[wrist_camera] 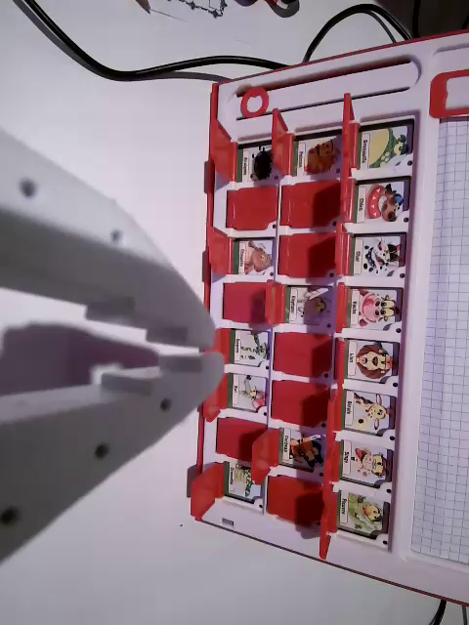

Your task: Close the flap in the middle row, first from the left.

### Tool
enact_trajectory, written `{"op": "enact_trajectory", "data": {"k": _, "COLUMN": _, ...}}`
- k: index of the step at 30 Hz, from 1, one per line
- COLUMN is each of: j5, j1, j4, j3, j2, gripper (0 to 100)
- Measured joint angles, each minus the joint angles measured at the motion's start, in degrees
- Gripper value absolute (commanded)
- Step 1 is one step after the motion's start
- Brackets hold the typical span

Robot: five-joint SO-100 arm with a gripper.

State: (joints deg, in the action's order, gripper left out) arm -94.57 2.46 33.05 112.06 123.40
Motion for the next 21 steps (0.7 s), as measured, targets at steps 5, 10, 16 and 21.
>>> {"op": "enact_trajectory", "data": {"k": 5, "j5": 0.2, "j1": 0.0, "j4": 0.0, "j3": 0.0, "j2": 0.0, "gripper": 0}}
{"op": "enact_trajectory", "data": {"k": 10, "j5": 0.2, "j1": 0.0, "j4": 0.0, "j3": 0.0, "j2": 0.0, "gripper": 0}}
{"op": "enact_trajectory", "data": {"k": 16, "j5": 0.2, "j1": 0.0, "j4": 0.0, "j3": 0.0, "j2": -0.9, "gripper": 0}}
{"op": "enact_trajectory", "data": {"k": 21, "j5": 0.2, "j1": 0.0, "j4": -2.1, "j3": 0.0, "j2": -2.3, "gripper": 0}}
